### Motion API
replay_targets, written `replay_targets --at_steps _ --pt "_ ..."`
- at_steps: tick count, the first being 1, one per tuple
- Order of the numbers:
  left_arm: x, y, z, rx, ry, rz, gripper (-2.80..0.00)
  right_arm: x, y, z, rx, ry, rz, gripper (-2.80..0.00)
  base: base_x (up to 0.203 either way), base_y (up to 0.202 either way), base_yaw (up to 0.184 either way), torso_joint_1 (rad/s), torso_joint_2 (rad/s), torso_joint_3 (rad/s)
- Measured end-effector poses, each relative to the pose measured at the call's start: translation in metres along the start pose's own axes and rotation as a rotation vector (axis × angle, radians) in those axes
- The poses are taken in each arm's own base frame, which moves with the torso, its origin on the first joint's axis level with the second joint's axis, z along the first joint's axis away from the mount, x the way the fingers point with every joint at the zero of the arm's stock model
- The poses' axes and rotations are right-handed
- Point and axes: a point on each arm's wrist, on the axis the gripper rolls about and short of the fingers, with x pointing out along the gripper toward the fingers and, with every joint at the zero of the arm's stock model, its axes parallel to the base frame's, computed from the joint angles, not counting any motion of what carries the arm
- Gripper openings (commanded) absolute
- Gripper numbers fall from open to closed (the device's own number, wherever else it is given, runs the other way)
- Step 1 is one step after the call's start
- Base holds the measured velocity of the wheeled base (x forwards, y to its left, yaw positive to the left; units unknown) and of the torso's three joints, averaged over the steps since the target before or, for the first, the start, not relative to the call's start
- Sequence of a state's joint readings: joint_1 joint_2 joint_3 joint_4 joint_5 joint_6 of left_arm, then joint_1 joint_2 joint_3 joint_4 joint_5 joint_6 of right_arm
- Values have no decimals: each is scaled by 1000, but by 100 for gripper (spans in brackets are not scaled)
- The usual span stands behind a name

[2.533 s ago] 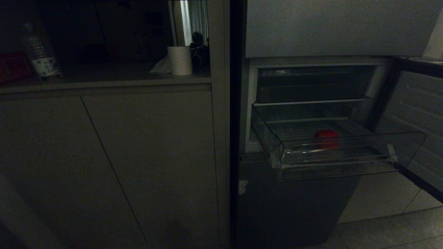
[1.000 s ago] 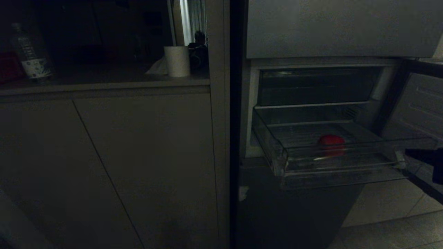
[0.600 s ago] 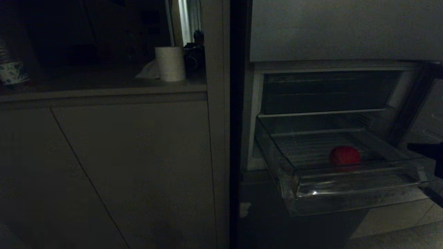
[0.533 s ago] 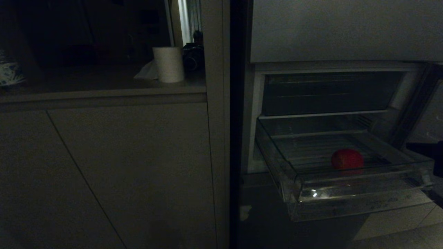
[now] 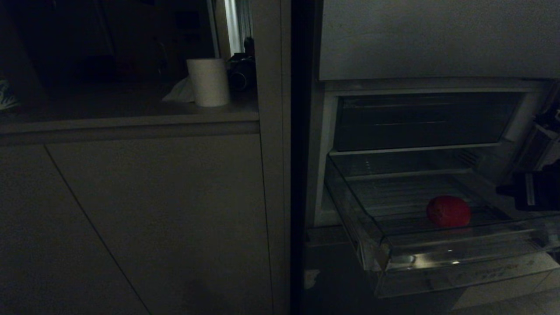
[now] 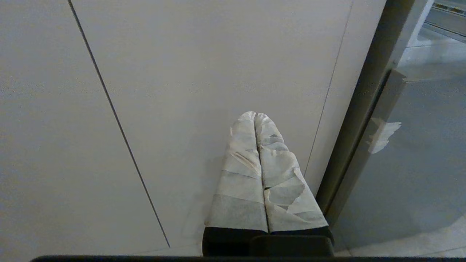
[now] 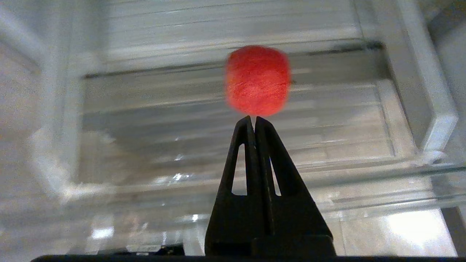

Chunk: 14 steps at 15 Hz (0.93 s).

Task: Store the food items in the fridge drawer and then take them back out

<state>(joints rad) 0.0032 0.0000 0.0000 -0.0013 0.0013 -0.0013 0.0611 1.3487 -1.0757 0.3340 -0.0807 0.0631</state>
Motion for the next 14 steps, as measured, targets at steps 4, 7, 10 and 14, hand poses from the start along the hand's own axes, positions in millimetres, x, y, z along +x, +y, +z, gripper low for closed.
replay_targets --at_steps 4,7,10,14 --pt "0 0 0 0 0 0 -280 31 3 14 14 87 -40 0 0 0 0 0 0 0" --pt "0 0 0 0 0 0 -280 54 5 26 18 106 -44 0 0 0 0 0 0 0" --pt "0 0 0 0 0 0 -280 79 7 27 24 152 -51 0 0 0 0 0 0 0" --pt "0 0 0 0 0 0 -280 109 9 25 48 207 -73 0 0 0 0 0 0 0"
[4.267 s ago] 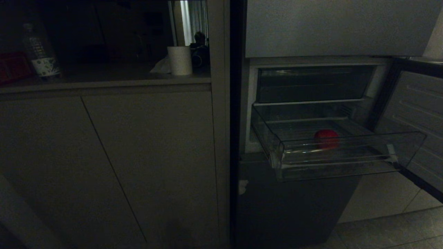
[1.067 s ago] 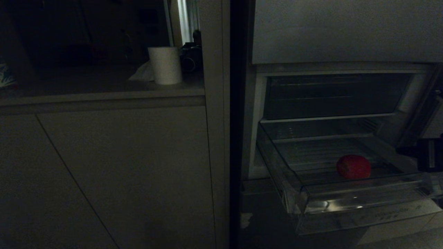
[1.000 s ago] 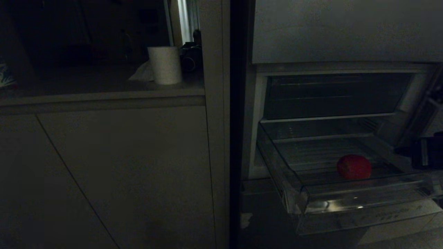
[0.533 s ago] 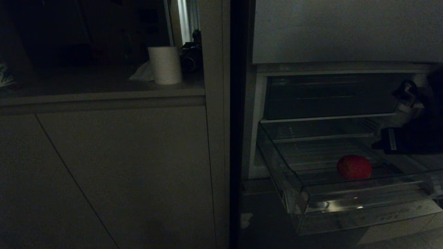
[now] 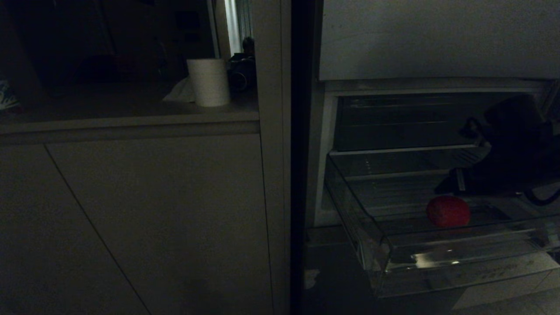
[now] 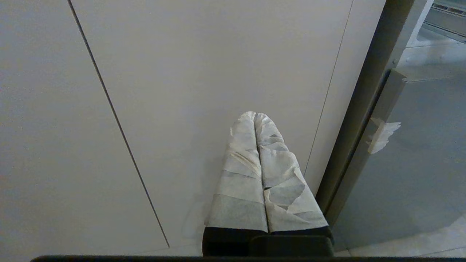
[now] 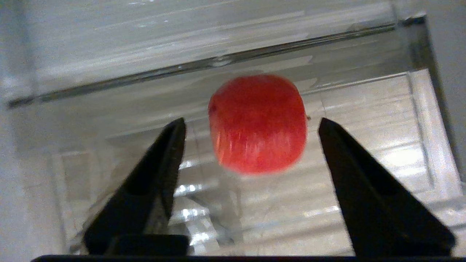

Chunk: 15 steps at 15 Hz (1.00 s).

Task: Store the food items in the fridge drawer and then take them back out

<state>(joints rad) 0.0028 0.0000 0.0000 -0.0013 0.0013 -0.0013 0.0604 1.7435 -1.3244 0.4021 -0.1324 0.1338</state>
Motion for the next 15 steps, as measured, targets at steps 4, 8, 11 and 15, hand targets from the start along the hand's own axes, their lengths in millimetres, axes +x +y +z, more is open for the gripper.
replay_targets --at_steps 4,8,11,15 --pt "0 0 0 0 0 0 -280 24 2 1 5 42 -36 0 0 0 0 0 0 0" --pt "0 0 0 0 0 0 -280 42 3 -3 26 86 -52 0 0 0 0 0 0 0" --pt "0 0 0 0 0 0 -280 52 3 -7 26 117 -60 0 0 0 0 0 0 0" --pt "0 0 0 0 0 0 -280 63 4 -8 22 137 -63 0 0 0 0 0 0 0"
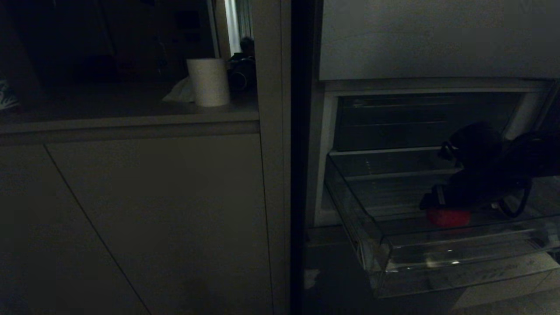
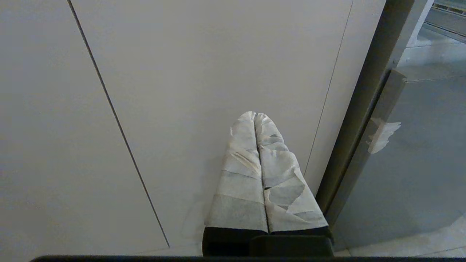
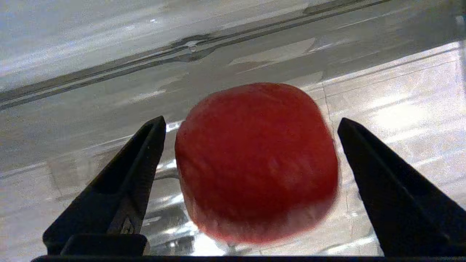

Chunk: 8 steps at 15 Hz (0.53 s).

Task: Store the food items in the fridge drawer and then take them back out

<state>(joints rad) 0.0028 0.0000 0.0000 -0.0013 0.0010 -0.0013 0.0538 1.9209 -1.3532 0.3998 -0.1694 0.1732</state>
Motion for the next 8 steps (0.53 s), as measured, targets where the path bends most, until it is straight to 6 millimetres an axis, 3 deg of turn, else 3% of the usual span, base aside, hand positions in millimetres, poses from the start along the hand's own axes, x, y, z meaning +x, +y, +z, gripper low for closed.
replay_targets --at_steps 8 --pt "0 0 0 0 0 0 -280 16 -3 -5 2 46 -28 0 0 0 0 0 0 0"
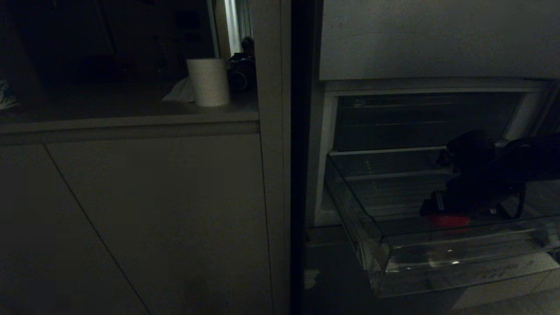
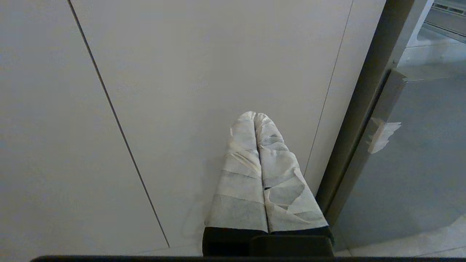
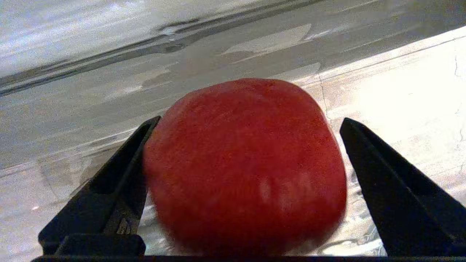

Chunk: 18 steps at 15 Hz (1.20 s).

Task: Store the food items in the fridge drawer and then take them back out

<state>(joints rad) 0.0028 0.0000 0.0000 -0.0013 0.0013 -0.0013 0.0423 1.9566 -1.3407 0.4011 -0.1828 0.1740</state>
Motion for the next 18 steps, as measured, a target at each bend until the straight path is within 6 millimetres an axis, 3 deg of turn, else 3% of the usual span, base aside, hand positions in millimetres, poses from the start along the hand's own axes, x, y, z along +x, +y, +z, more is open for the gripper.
replay_targets --at_steps 1,2,11,14,18 --pt "0 0 0 0 0 0 -280 2 0 0 0 6 -1 -159 0 0 0 0 0 0" --pt "0 0 0 0 0 0 -280 4 0 0 0 8 -2 -280 0 0 0 0 0 0" --pt "0 0 0 0 0 0 -280 -2 1 3 28 -16 -3 -280 0 0 0 0 0 0" --pt "0 0 0 0 0 0 -280 -27 1 2 33 -70 12 -280 0 0 0 0 0 0" --pt "0 0 0 0 0 0 -280 -92 0 -15 14 -195 59 -280 0 0 0 0 0 0"
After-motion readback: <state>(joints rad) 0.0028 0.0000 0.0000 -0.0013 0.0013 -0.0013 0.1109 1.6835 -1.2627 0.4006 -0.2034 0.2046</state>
